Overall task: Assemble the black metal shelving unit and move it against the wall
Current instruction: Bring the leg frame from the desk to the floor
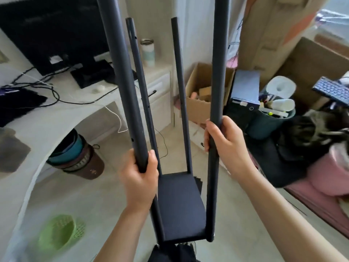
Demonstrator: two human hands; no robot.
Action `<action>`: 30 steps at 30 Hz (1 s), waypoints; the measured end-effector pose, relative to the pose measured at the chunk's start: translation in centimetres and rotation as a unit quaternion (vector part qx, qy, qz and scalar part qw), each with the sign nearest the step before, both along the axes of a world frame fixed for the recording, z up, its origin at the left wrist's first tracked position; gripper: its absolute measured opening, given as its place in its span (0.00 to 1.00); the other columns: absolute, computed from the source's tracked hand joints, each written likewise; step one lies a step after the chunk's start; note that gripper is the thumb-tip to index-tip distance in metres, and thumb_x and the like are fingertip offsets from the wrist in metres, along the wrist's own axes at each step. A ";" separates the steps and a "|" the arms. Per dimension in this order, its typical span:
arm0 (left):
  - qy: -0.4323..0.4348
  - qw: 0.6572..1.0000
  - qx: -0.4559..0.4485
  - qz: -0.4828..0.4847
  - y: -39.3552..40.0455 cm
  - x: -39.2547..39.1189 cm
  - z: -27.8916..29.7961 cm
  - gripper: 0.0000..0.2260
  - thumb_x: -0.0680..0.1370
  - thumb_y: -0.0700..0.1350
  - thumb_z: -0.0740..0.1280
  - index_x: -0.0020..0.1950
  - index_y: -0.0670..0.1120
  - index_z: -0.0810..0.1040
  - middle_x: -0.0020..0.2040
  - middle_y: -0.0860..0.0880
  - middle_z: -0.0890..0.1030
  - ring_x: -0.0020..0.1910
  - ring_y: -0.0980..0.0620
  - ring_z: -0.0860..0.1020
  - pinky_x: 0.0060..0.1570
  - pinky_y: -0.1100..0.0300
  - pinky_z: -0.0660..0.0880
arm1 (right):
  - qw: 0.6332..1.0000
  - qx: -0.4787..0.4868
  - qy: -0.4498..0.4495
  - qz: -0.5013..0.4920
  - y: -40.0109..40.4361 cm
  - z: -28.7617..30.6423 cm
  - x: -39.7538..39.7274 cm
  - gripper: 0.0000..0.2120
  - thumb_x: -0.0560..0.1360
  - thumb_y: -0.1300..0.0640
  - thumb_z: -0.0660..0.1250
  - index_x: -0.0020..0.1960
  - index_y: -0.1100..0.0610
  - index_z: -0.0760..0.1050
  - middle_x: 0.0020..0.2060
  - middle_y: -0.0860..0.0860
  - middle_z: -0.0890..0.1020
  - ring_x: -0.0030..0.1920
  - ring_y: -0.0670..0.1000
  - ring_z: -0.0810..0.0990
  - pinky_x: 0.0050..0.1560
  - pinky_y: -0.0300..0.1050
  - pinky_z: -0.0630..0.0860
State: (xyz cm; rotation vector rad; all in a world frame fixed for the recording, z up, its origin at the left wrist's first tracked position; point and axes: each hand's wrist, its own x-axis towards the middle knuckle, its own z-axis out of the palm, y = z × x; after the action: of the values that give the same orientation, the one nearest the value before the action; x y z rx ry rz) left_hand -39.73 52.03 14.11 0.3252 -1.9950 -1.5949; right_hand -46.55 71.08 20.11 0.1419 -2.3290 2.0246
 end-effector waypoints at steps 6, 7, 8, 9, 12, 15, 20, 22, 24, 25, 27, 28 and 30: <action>-0.071 0.992 -0.025 -0.102 3.6 -2.1 -4.1 0.12 0.76 0.60 0.66 0.39 0.56 0.70 0.26 0.43 0.71 0.23 0.39 0.72 0.24 0.41 0.73 | 0.992 -0.014 -0.001 -0.128 5.3 -0.4 -0.5 0.04 0.82 0.57 0.63 0.51 0.58 0.71 0.31 0.50 0.76 0.29 0.50 0.75 0.32 0.44 0.76; -0.079 0.989 -0.025 -0.121 4.0 -2.3 -4.7 0.12 0.76 0.60 0.66 0.39 0.56 0.70 0.26 0.42 0.72 0.23 0.39 0.72 0.25 0.41 0.73 | 0.989 -0.012 -0.002 -0.149 6.0 -0.6 -0.5 0.04 0.82 0.57 0.63 0.50 0.57 0.71 0.31 0.50 0.76 0.29 0.51 0.75 0.32 0.45 0.76; -0.086 0.986 -0.026 -0.141 4.5 -2.5 -5.2 0.12 0.76 0.60 0.66 0.39 0.56 0.70 0.26 0.42 0.72 0.24 0.39 0.72 0.25 0.41 0.73 | 0.986 -0.007 -0.001 -0.168 6.7 -0.8 -0.3 0.05 0.81 0.56 0.63 0.49 0.57 0.70 0.30 0.50 0.76 0.29 0.51 0.75 0.32 0.46 0.76; -0.093 0.982 -0.029 -0.163 4.9 -2.8 -5.6 0.12 0.76 0.60 0.65 0.39 0.56 0.69 0.26 0.42 0.72 0.24 0.39 0.73 0.25 0.42 0.74 | 0.983 -0.001 -0.001 -0.185 7.3 -1.1 -0.1 0.06 0.81 0.54 0.63 0.48 0.56 0.70 0.30 0.51 0.76 0.29 0.52 0.75 0.33 0.46 0.75; -0.116 0.964 -0.020 -0.237 6.5 -3.4 -6.6 0.11 0.75 0.59 0.66 0.39 0.54 0.71 0.25 0.46 0.74 0.21 0.46 0.74 0.23 0.53 0.74 | 0.973 0.014 -0.017 -0.229 9.2 -2.2 1.4 0.08 0.82 0.51 0.62 0.46 0.53 0.69 0.29 0.49 0.75 0.28 0.51 0.75 0.32 0.44 0.75; -0.122 0.946 0.007 -0.299 8.5 -4.3 -6.9 0.14 0.76 0.57 0.66 0.41 0.47 0.73 0.26 0.47 0.75 0.23 0.49 0.76 0.26 0.55 0.75 | 0.971 0.019 -0.044 -0.236 11.1 -3.3 3.2 0.10 0.83 0.52 0.60 0.43 0.52 0.68 0.29 0.48 0.74 0.28 0.51 0.74 0.33 0.43 0.75; -0.121 0.928 0.042 -0.349 13.2 -6.2 -6.6 0.11 0.81 0.47 0.66 0.43 0.41 0.73 0.29 0.45 0.75 0.25 0.48 0.76 0.27 0.53 0.78 | 0.959 0.041 -0.075 -0.269 13.5 -6.1 7.5 0.09 0.83 0.54 0.59 0.45 0.54 0.67 0.30 0.49 0.73 0.31 0.50 0.72 0.36 0.43 0.73; -0.140 0.918 0.047 -0.368 15.4 -6.7 -6.5 0.11 0.82 0.45 0.65 0.42 0.42 0.73 0.29 0.46 0.75 0.25 0.48 0.76 0.29 0.54 0.78 | 0.952 0.045 -0.077 -0.292 14.4 -7.3 9.4 0.09 0.83 0.53 0.60 0.46 0.54 0.67 0.30 0.48 0.72 0.31 0.48 0.71 0.35 0.39 0.72; -0.167 0.899 0.061 -0.400 17.5 -6.9 -6.5 0.11 0.83 0.45 0.65 0.42 0.42 0.73 0.29 0.49 0.75 0.26 0.48 0.75 0.31 0.51 0.79 | 0.945 0.050 -0.083 -0.312 15.8 -8.4 11.1 0.08 0.83 0.52 0.61 0.46 0.53 0.68 0.31 0.47 0.72 0.32 0.47 0.71 0.35 0.38 0.72; -0.179 0.888 0.068 -0.417 18.5 -6.7 -6.6 0.12 0.83 0.46 0.65 0.42 0.42 0.73 0.29 0.49 0.76 0.27 0.48 0.75 0.34 0.48 0.78 | 0.941 0.051 -0.089 -0.322 16.6 -9.0 11.8 0.07 0.83 0.53 0.61 0.47 0.52 0.68 0.32 0.47 0.73 0.33 0.47 0.72 0.36 0.38 0.72; -0.200 0.867 0.069 -0.451 20.4 -6.2 -6.9 0.12 0.83 0.46 0.65 0.42 0.43 0.73 0.30 0.49 0.76 0.29 0.48 0.76 0.38 0.45 0.79 | 0.934 0.044 -0.106 -0.339 18.5 -10.1 13.2 0.05 0.82 0.54 0.61 0.47 0.51 0.69 0.32 0.46 0.73 0.34 0.47 0.73 0.39 0.40 0.73; -0.211 0.857 0.067 -0.465 21.3 -5.9 -7.1 0.11 0.83 0.46 0.65 0.42 0.43 0.73 0.30 0.49 0.76 0.30 0.49 0.76 0.40 0.44 0.79 | 0.931 0.040 -0.114 -0.344 19.5 -10.7 13.9 0.04 0.82 0.55 0.62 0.48 0.52 0.69 0.32 0.46 0.74 0.35 0.48 0.73 0.40 0.42 0.74; -0.231 0.841 0.055 -0.486 23.4 -5.2 -7.5 0.10 0.82 0.45 0.65 0.43 0.44 0.74 0.31 0.50 0.76 0.32 0.50 0.77 0.42 0.48 0.79 | 0.928 0.037 -0.123 -0.348 21.8 -11.7 15.2 0.04 0.82 0.58 0.62 0.49 0.54 0.69 0.33 0.48 0.74 0.36 0.49 0.74 0.42 0.46 0.75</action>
State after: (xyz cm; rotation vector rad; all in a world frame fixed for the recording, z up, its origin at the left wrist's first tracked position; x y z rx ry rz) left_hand -44.93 75.39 6.57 -0.3958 -2.6578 -2.4099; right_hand -31.34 92.88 8.44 -0.8568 -2.1263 1.6489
